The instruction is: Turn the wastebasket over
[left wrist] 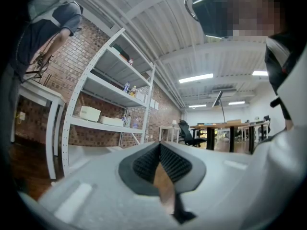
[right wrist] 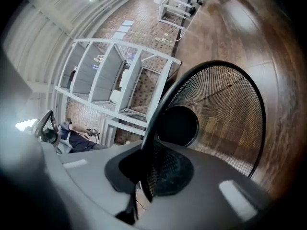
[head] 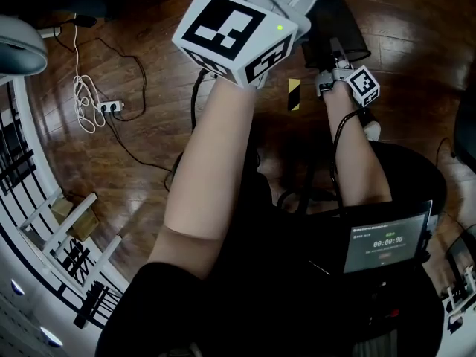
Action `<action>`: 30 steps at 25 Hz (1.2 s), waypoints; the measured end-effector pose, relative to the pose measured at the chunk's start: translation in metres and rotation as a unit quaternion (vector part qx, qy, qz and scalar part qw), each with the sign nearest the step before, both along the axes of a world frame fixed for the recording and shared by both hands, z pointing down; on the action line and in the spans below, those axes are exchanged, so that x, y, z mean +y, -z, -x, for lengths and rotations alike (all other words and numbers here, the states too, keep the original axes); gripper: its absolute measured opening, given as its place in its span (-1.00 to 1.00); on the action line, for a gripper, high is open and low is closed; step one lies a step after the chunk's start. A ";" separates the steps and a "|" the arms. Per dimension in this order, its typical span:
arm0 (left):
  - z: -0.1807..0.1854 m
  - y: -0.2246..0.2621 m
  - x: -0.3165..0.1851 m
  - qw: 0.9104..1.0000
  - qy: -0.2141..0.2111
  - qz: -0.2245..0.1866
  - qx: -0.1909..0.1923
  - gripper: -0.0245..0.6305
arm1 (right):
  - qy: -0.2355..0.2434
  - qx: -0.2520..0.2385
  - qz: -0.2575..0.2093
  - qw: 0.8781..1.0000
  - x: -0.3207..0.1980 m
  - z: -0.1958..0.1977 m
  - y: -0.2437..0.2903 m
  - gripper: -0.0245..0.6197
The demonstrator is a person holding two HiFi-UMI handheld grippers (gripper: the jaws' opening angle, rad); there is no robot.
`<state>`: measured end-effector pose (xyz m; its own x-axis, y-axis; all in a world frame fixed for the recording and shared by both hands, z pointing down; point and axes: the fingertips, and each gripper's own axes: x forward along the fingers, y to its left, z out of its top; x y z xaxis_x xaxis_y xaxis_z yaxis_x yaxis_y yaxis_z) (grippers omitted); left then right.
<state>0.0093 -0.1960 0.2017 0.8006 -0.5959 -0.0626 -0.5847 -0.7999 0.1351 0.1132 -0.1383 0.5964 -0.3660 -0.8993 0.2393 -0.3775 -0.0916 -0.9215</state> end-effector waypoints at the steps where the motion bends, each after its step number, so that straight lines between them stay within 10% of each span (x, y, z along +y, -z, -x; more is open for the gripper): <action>1: 0.000 -0.001 0.001 1.000 0.000 -0.003 0.001 -0.92 | 0.007 0.002 0.000 1.000 -0.001 -0.001 0.005 -0.90; 9: 0.001 -0.007 -0.003 1.000 0.005 -0.001 0.001 -0.92 | 0.139 0.129 -0.027 0.981 -0.027 -0.009 0.031 -0.90; 14: 0.005 -0.005 -0.004 1.000 0.009 -0.002 0.005 -0.92 | 0.286 0.255 -0.024 0.923 -0.037 -0.003 0.033 -0.90; 23: 0.007 -0.004 -0.007 1.000 0.016 0.000 0.012 -0.92 | 0.496 0.426 -0.013 0.757 -0.033 -0.004 0.013 -0.90; 30: 0.007 -0.007 -0.006 1.000 0.013 -0.001 0.010 -0.92 | 0.628 0.560 -0.030 0.539 -0.020 0.005 -0.012 -0.89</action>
<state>0.0028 -0.2020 0.2086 0.7834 -0.6165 -0.0784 -0.6028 -0.7845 0.1455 0.1082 -0.1586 0.6082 -0.3508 -0.1279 0.9277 -0.4301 0.9020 -0.0383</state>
